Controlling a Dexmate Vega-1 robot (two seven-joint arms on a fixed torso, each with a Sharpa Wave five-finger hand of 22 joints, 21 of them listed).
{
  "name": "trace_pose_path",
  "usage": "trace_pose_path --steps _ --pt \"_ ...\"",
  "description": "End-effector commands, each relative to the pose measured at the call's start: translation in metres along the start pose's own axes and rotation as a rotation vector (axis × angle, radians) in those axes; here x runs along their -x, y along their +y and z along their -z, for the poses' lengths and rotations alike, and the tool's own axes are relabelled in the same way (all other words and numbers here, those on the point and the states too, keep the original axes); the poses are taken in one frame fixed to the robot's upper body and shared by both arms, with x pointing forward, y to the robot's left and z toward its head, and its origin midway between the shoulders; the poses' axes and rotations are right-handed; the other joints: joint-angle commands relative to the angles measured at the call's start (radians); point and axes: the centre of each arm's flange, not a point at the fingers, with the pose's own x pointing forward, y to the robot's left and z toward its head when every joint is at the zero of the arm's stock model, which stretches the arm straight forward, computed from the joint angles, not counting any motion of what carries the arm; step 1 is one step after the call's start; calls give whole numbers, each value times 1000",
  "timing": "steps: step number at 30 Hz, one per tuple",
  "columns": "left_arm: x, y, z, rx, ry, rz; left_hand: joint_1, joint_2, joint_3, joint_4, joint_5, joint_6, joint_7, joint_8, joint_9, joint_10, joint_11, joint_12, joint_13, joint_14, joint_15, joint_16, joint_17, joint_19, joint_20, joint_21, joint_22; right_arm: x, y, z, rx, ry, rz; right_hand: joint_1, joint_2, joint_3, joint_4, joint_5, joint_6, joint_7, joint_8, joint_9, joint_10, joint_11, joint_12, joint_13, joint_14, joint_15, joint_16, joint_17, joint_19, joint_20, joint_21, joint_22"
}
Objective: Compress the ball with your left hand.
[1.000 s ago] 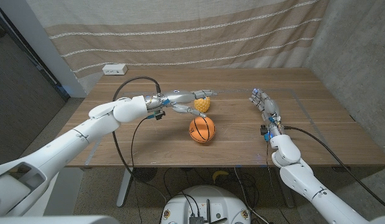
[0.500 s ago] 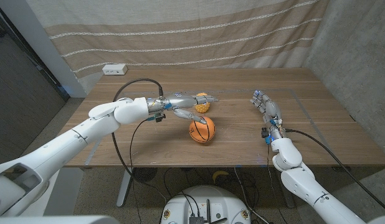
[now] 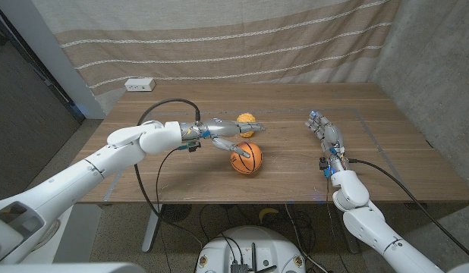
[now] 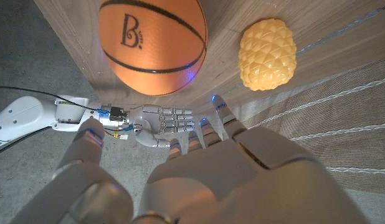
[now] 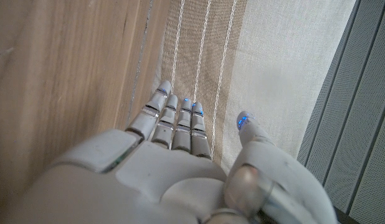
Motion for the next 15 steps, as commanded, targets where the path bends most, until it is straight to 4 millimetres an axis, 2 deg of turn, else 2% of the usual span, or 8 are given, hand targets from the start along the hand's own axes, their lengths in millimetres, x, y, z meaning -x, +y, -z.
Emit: trace_pose_path --steps 1,15 --pt "-8 -6 1 -25 20 74 14 -2 -1 -1 4 -9 -5 6 6 -6 0 4 2 1 6 6 1 10 6 -3 3 5 -4 2 -1 4 4 -7 1 4 -7 6 9 1 -2 2 7 1 3 2 3 0 7 0 5 -1 2 6" --pt "-14 -10 -9 -83 29 121 35 -3 0 0 5 -7 -6 13 6 1 -1 8 3 16 6 11 1 32 7 -3 3 16 -9 5 -9 8 18 -10 2 4 -8 6 9 0 -3 2 7 1 2 2 2 2 7 -1 5 -1 1 6"
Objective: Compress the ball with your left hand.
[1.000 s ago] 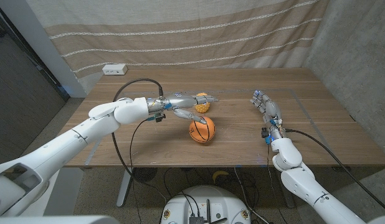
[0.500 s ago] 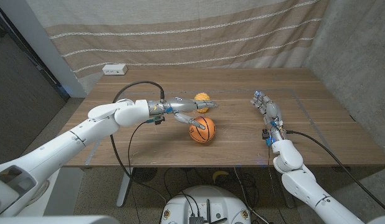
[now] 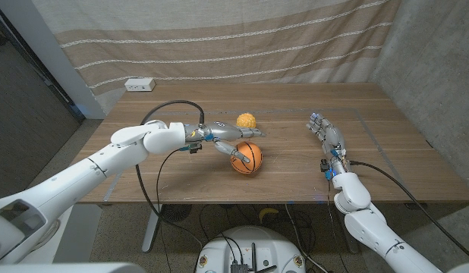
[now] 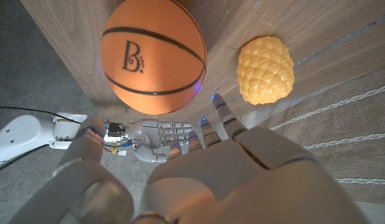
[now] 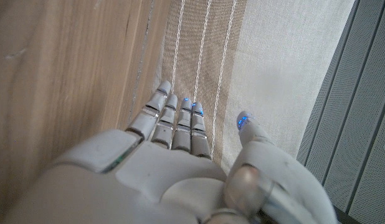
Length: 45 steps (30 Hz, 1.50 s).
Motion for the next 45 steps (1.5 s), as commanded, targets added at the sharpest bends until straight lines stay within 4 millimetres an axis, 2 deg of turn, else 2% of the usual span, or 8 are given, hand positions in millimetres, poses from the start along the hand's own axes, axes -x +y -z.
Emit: trace_pose_path --steps 1,9,17,22,24,33,39,45 --pt "-5 -5 -7 -72 27 51 18 0 1 0 5 0 -2 10 1 1 0 8 3 10 5 8 4 8 3 -2 3 9 -5 3 -9 5 12 -10 2 4 -8 6 10 0 -3 2 6 0 2 2 3 2 7 -1 5 -1 1 6" --pt "-7 -7 -17 -192 38 107 49 10 10 -1 5 5 -5 17 1 6 -6 10 3 15 6 8 3 39 15 0 1 11 -6 4 -11 2 7 -13 3 3 -8 6 10 0 -3 2 8 2 3 2 3 2 7 -1 5 -1 1 6" --pt "-14 -13 -23 -260 103 185 196 23 43 -7 -2 3 -4 31 3 25 -20 14 3 123 -25 24 1 205 17 15 -3 14 -9 2 -8 -1 9 -15 3 3 -7 6 10 0 -3 2 8 2 3 2 3 1 7 -1 5 -1 1 6" --pt "-19 -19 -22 -259 132 239 345 36 62 -8 0 9 16 43 6 77 -18 26 3 216 -45 27 0 342 -29 29 -2 15 -11 1 -3 -3 10 -17 3 3 -7 6 10 0 -3 2 9 2 3 2 3 3 8 -1 5 -1 1 6" --pt "-21 -22 -22 -258 137 249 416 43 60 -8 1 27 30 53 7 115 -15 33 4 266 -54 30 0 398 -72 36 0 16 -11 1 -5 -3 11 -17 4 3 -7 6 10 1 -3 2 9 3 3 2 4 2 8 -1 5 0 1 6" --pt "-28 -34 -17 -241 159 294 617 99 25 -6 7 171 75 104 12 287 -13 68 7 463 -104 62 9 532 -131 66 7 17 -14 1 1 -2 16 -20 4 2 -6 5 11 1 -3 2 9 3 3 2 5 2 8 -1 5 0 1 6" --pt "-31 -40 -13 -235 178 325 757 137 1 -12 12 273 63 138 19 368 -34 81 12 547 -144 79 17 593 -169 101 14 17 -15 2 -1 -1 17 -22 4 2 -6 5 11 1 -3 2 10 3 4 2 5 2 9 -1 5 0 1 6" --pt "-34 -47 -10 -228 189 354 922 174 -14 -16 18 350 64 164 25 461 -33 102 17 659 -193 116 31 671 -225 165 26 16 -15 2 1 0 16 -24 4 2 -6 5 11 2 -3 2 10 3 3 2 6 4 9 -1 5 1 1 6"
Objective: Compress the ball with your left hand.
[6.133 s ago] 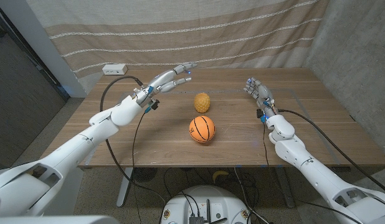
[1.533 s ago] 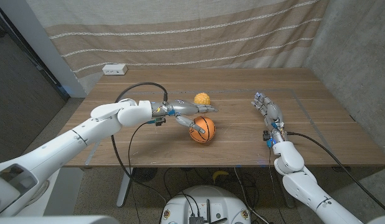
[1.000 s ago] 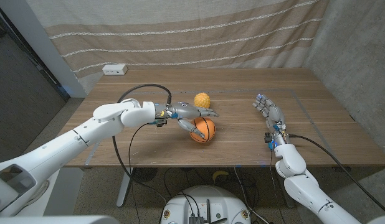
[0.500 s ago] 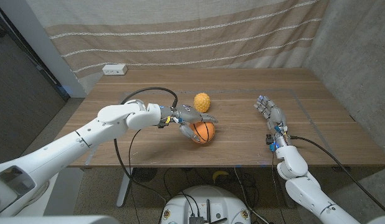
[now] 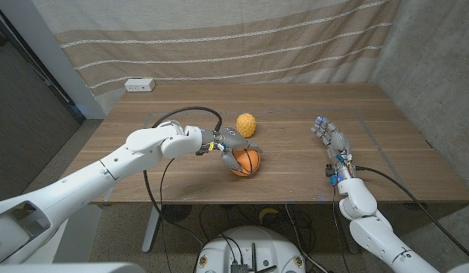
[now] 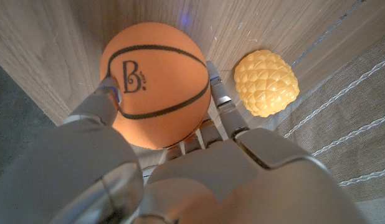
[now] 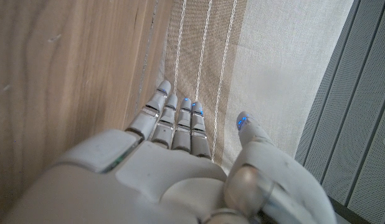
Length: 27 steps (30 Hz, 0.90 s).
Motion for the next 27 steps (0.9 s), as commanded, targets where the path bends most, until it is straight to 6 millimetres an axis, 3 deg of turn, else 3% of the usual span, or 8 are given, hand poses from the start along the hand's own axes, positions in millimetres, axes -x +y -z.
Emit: trace_pose_path --steps 1,5,6,7,8,10,19,27 --pt "-12 -19 2 9 27 88 361 240 2 -7 16 80 3 28 8 86 -16 24 9 211 -267 33 15 140 -148 63 14 0 -2 1 3 2 2 -9 -5 2 -6 5 12 2 -3 2 10 3 3 2 6 3 9 -1 5 1 1 6" --pt "-14 -20 3 12 30 77 515 251 10 -7 17 233 28 82 11 178 -15 47 14 307 -296 49 25 174 -191 138 24 -1 -1 1 6 2 2 -10 -5 2 -6 5 13 2 -3 2 11 3 3 2 6 4 9 -1 5 1 1 6" --pt "-15 -20 3 18 31 77 579 241 -9 -3 12 348 54 123 15 237 -28 61 19 370 -296 70 37 180 -208 178 27 -2 -1 1 7 2 2 -10 -5 2 -6 5 13 2 -3 2 11 3 4 2 6 2 9 -1 5 2 1 6" --pt "-15 -20 3 14 32 71 610 240 -17 -1 11 422 85 148 17 254 -35 61 21 397 -297 76 41 184 -219 201 25 -2 -1 1 8 3 2 -10 -5 2 -6 5 13 2 -3 2 11 4 4 2 5 4 9 -1 5 1 1 6" --pt "-15 -21 3 11 31 60 640 237 -31 5 7 532 110 185 21 315 -27 72 25 420 -296 79 45 185 -232 232 22 -2 -1 1 9 3 3 -10 -5 2 -6 5 13 2 -3 2 11 4 4 2 5 3 8 -1 5 1 1 6" --pt "-15 -21 4 12 30 50 675 240 -58 8 5 668 146 231 37 463 -39 106 48 456 -296 88 52 174 -240 285 15 -2 -1 1 10 3 3 -11 -5 2 -6 5 13 2 -3 2 12 4 4 2 5 2 9 -1 5 1 1 6" --pt "-13 -22 10 38 6 -16 746 236 -71 8 21 802 166 299 97 608 -54 141 116 499 -288 130 109 171 -238 352 1 -5 1 -1 24 7 4 -12 -5 3 -7 5 14 2 -2 2 12 4 4 2 6 2 9 -2 5 1 0 6" --pt "-8 -20 18 81 -16 -103 760 224 -77 11 68 805 141 328 169 668 -54 163 169 554 -288 183 182 201 -236 406 2 -9 4 -1 32 9 0 -13 -5 3 -7 5 14 2 -2 3 12 3 4 2 6 3 9 -2 5 1 1 6"
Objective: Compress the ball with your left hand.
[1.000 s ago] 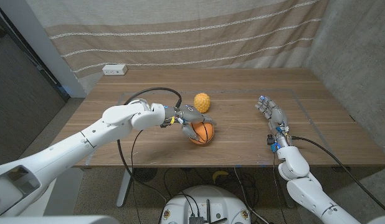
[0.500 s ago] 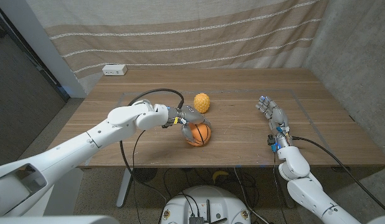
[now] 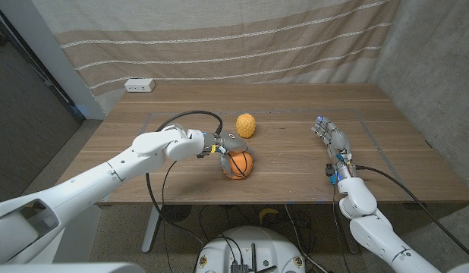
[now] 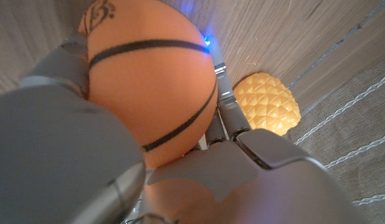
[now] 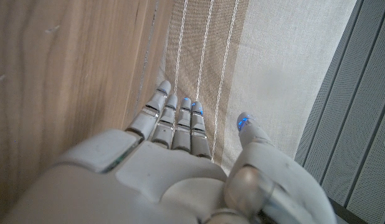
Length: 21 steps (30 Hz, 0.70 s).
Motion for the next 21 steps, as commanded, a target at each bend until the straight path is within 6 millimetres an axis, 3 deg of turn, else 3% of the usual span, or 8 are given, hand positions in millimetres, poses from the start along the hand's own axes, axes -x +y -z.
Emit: trace_pose_path --steps 1,5,7,11,13,14,17,21 --pt "6 3 10 51 -32 -121 538 444 -3 5 55 576 152 26 58 418 -53 23 48 253 -344 42 59 67 -186 44 6 -5 4 -1 14 3 -2 -6 3 3 -7 5 9 -3 -2 3 7 -1 4 2 6 3 9 3 6 1 1 6" --pt "6 5 12 77 -46 -148 531 444 15 10 144 568 161 37 108 438 -42 41 102 282 -343 67 113 92 -188 93 10 -6 5 -1 15 4 -2 -7 3 3 -7 5 9 -4 -2 3 6 -1 3 2 6 2 9 3 5 1 0 6" --pt "6 6 13 90 -53 -164 522 437 44 11 250 559 164 48 163 449 -39 58 166 302 -340 103 190 105 -189 170 54 -7 5 -2 16 4 -1 -7 3 4 -7 5 10 -3 -2 3 7 -2 3 2 6 3 9 3 5 1 0 6" --pt "6 8 15 116 -43 -168 539 407 114 4 436 524 161 62 294 461 -21 97 314 336 -335 209 382 73 -190 319 180 -7 4 -2 16 5 2 -8 3 4 -8 5 10 -3 -2 3 8 -1 4 2 5 3 9 3 5 0 0 6" --pt "6 10 17 152 -46 -181 549 374 119 4 498 482 151 77 373 464 -12 121 383 350 -333 257 467 70 -189 382 231 -7 4 -2 16 7 3 -8 3 4 -8 5 10 -4 -2 3 8 -2 4 2 5 3 9 3 5 0 0 6" --pt "7 11 17 153 -45 -186 552 375 137 10 531 466 143 101 437 459 -11 144 438 349 -328 285 528 54 -188 425 288 -6 4 -1 15 8 4 -8 3 4 -8 5 10 -4 -2 3 8 -1 4 2 5 4 9 3 5 0 0 6" --pt "7 16 20 180 -39 -199 538 371 179 12 570 461 135 144 535 444 -15 192 530 362 -325 316 582 39 -184 480 394 -6 3 -1 14 8 6 -9 3 4 -8 5 10 -3 -2 3 9 0 4 2 5 2 9 3 5 0 0 6" --pt "9 21 21 203 -47 -262 533 367 209 10 580 452 132 160 584 428 -21 221 588 365 -330 334 587 34 -183 474 448 -6 3 -1 14 7 6 -9 4 4 -8 5 12 -4 -2 3 8 0 4 2 4 1 8 3 5 0 0 6"
